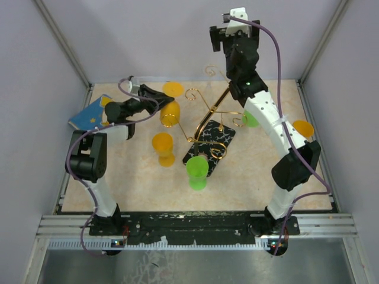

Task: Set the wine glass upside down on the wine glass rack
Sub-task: Turn the wine glass upside down at the wine rack.

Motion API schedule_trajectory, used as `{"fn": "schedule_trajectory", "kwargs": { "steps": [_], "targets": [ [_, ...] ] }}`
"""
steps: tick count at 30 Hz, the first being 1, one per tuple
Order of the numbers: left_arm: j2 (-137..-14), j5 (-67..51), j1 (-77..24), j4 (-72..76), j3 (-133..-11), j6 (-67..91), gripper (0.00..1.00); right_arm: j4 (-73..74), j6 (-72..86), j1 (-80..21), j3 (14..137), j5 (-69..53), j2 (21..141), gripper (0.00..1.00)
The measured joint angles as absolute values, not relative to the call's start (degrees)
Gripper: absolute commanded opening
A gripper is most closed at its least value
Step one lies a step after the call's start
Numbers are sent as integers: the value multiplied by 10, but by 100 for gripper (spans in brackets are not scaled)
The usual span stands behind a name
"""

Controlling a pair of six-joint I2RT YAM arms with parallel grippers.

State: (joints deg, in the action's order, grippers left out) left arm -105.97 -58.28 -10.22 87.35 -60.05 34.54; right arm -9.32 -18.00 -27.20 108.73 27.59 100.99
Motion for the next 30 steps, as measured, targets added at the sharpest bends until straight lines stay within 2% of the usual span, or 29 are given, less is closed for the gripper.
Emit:
{"fn": "schedule_trajectory", "kwargs": {
  "steps": [11, 30],
  "targets": [
    [-1082, -630, -126, 874, -614, 402, 0, -89, -184, -266, 1080, 276, 1014, 99],
    [-1133, -630, -180, 874, -658, 380, 0, -90, -191, -258, 1072, 267, 1021, 99]
  ]
}}
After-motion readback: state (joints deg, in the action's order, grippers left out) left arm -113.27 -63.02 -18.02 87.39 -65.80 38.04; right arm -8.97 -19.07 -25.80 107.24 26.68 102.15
